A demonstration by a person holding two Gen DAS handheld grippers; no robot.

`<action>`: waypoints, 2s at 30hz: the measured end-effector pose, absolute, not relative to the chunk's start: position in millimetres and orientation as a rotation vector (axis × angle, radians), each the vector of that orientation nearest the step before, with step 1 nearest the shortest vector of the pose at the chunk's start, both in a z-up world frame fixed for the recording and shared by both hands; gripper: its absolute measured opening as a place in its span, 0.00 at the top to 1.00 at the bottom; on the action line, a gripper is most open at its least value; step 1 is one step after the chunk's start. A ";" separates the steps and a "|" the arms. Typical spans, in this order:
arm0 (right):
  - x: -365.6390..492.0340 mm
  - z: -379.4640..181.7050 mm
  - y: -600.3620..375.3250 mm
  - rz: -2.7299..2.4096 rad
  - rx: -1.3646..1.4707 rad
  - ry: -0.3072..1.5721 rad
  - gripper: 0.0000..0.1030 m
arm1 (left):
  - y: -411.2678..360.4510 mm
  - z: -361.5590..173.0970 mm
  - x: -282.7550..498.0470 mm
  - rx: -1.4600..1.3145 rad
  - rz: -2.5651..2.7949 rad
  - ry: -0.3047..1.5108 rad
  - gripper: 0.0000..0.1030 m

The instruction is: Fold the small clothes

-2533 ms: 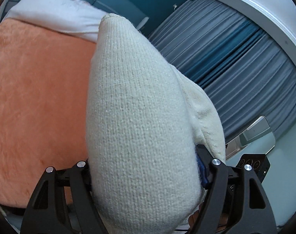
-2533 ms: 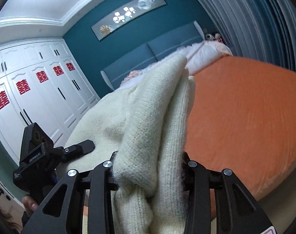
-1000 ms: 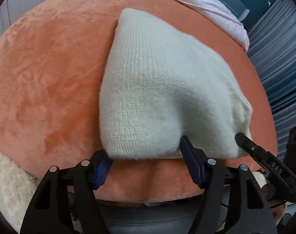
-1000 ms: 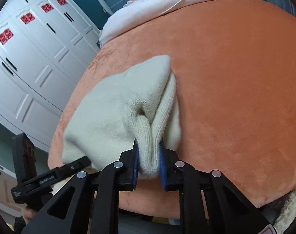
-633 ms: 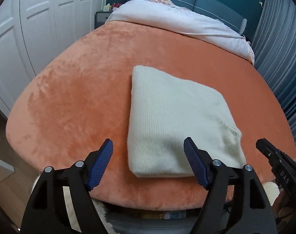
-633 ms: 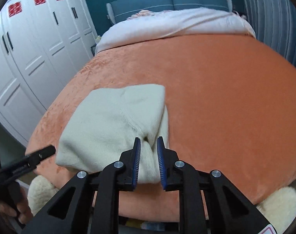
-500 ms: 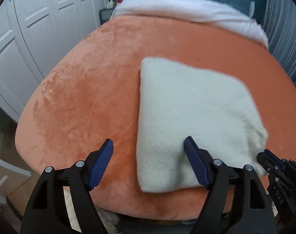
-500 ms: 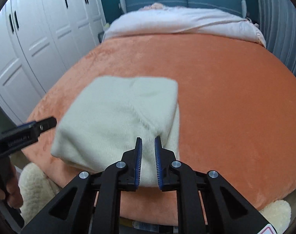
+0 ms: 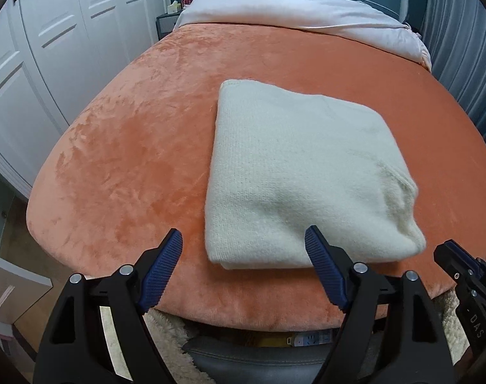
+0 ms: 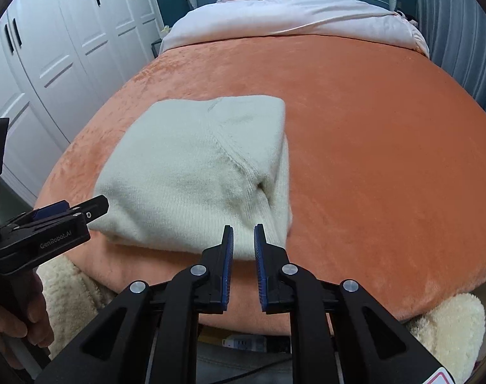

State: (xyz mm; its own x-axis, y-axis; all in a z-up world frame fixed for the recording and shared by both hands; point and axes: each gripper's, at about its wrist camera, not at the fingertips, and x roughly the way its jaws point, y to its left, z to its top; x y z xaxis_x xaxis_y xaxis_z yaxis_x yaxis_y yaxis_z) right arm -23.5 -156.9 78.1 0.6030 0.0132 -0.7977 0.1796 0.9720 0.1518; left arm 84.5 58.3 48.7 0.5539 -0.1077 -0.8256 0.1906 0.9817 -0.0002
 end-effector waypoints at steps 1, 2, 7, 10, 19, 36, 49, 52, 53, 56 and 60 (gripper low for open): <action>-28.8 77.7 -155.9 -0.106 0.231 0.918 0.88 | 55.7 49.9 80.1 0.099 -0.183 0.965 0.25; -33.2 75.7 -158.4 -0.117 0.239 0.919 0.87 | 53.1 50.6 76.3 0.106 -0.191 0.963 0.24; -63.0 72.8 -162.7 -0.182 0.262 0.894 0.79 | 35.5 50.4 54.6 0.165 -0.197 0.940 0.17; -74.8 67.2 -165.4 -0.252 0.271 0.880 0.63 | 26.8 44.9 44.8 0.196 -0.186 0.941 0.17; -85.0 52.6 -152.7 -0.266 0.193 0.890 0.53 | 15.1 31.1 20.2 0.221 -0.185 0.901 0.17; -93.7 38.6 -133.8 -0.273 0.139 0.916 0.47 | 19.2 5.7 -8.2 0.184 -0.096 0.870 0.17; -100.5 38.6 -137.3 -0.293 0.157 0.907 0.47 | 18.0 9.8 -15.0 0.182 -0.108 0.850 0.17; -101.2 38.7 -138.8 -0.294 0.159 0.905 0.47 | 17.4 10.5 -14.9 0.181 -0.107 0.855 0.17; -101.3 38.6 -139.0 -0.295 0.157 0.906 0.47 | 17.3 10.6 -14.9 0.181 -0.107 0.854 0.17; -101.7 39.3 -138.3 -0.298 0.152 0.903 0.47 | 17.1 10.4 -14.7 0.182 -0.106 0.855 0.17; -101.5 39.4 -139.2 -0.298 0.151 0.904 0.46 | 17.4 10.4 -15.0 0.183 -0.107 0.853 0.17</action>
